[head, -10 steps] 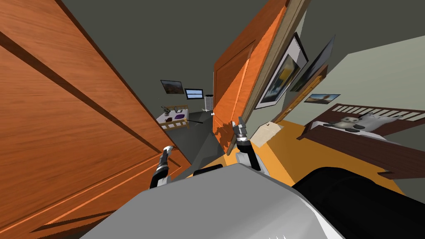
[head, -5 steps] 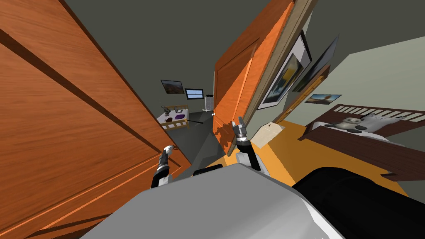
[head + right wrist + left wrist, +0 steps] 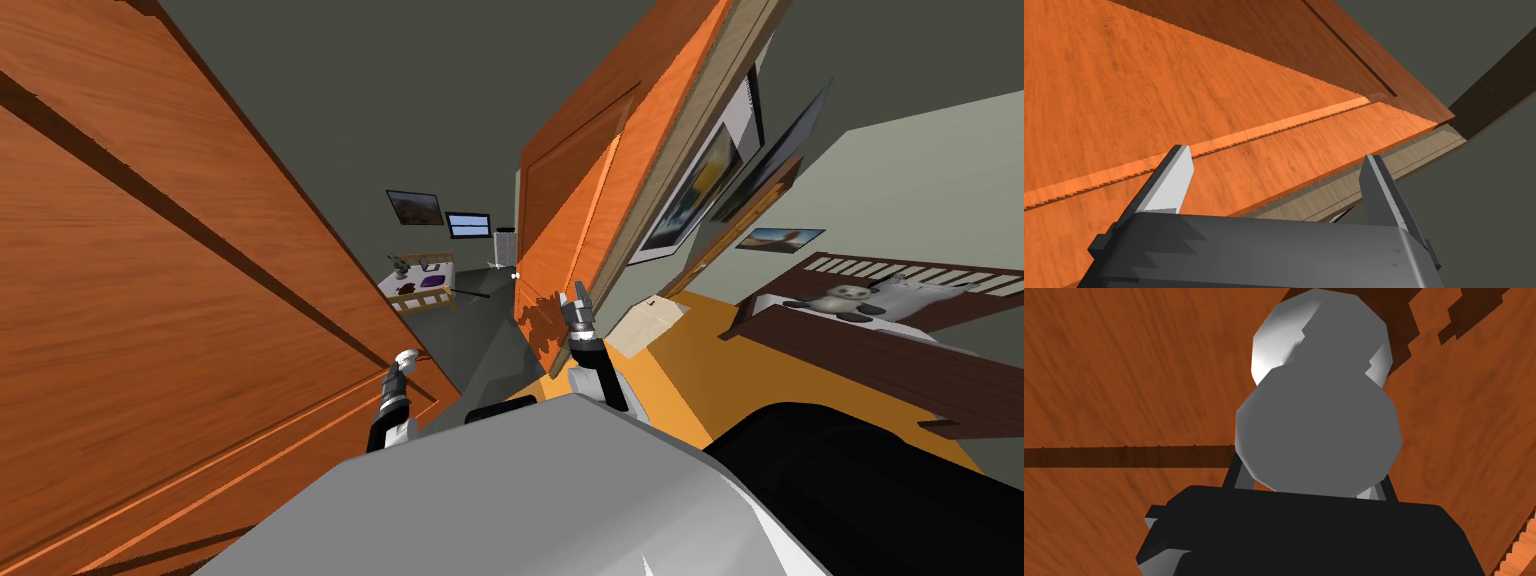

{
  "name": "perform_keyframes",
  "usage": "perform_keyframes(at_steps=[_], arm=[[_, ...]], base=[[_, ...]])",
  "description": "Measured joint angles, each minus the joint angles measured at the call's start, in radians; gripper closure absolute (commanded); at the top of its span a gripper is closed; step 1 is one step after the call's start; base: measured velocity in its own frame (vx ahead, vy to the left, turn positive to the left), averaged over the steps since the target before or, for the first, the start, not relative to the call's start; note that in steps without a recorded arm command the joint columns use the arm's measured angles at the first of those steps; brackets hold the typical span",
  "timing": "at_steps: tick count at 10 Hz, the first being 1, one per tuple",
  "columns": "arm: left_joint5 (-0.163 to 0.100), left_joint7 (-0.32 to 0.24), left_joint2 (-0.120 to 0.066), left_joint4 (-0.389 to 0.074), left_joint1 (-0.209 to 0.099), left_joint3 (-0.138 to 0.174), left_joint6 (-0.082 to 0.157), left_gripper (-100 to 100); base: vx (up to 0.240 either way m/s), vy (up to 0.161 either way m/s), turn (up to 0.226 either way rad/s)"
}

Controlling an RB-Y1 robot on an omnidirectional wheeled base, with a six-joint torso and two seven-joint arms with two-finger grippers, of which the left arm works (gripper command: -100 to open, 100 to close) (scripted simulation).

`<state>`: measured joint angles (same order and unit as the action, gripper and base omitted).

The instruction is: Push the door open

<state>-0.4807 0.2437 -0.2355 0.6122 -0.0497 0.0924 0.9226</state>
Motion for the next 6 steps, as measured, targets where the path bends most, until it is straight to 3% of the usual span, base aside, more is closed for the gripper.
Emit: perform_keyframes(at_steps=[5,6], arm=[[-0.017,-0.117,0.027,0.031,0.012,0.027,-0.017,100],[-0.02,-0.144,0.032,0.02,0.005,0.032,-0.012,100]], base=[[0.041,0.024,-0.002],[0.032,0.024,-0.012]])
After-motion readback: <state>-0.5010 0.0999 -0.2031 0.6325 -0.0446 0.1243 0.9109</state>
